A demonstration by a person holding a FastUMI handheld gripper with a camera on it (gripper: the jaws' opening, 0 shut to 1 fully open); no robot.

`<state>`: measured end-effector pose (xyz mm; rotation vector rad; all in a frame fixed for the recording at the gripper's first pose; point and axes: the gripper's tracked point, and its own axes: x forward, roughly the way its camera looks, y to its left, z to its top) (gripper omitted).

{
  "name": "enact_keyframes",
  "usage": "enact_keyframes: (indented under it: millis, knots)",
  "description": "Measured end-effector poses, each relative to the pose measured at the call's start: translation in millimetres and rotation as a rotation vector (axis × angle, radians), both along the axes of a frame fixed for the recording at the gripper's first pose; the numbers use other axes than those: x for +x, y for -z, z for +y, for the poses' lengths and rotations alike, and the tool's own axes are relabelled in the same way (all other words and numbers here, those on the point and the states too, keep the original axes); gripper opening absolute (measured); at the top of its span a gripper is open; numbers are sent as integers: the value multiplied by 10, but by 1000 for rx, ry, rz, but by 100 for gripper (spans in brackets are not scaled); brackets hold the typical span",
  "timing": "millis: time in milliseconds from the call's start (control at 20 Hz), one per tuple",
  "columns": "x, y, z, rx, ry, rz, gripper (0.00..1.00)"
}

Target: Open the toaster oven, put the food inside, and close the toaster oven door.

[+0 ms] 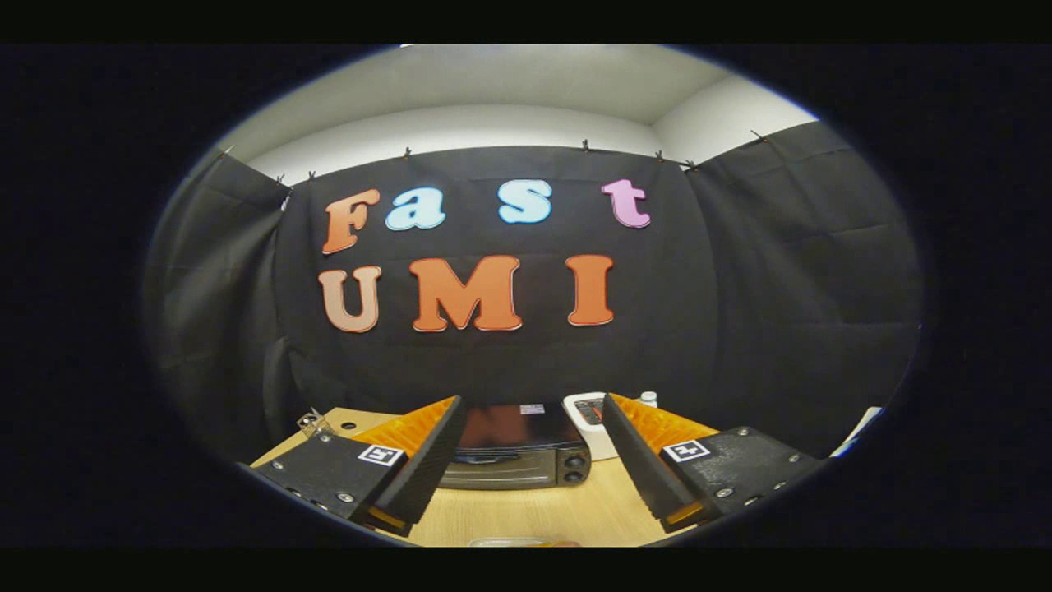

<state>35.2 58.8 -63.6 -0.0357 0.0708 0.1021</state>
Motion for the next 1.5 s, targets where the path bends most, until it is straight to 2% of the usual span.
enact_keyframes:
  millis: [200, 300, 800, 1050, 1250, 1500]
  knots:
    - [360, 441, 253, 10, -20, 80, 99]
    - [511, 794, 322, -20, -26, 148, 99]
    - [1133, 1847, 675, -115, -43, 364, 99]
    - [1201, 1936, 803, -133, -57, 380, 99]
    - [1158, 2135, 854, -142, -68, 450, 99]
    - [1166, 2178, 868, -112, -64, 462, 100]
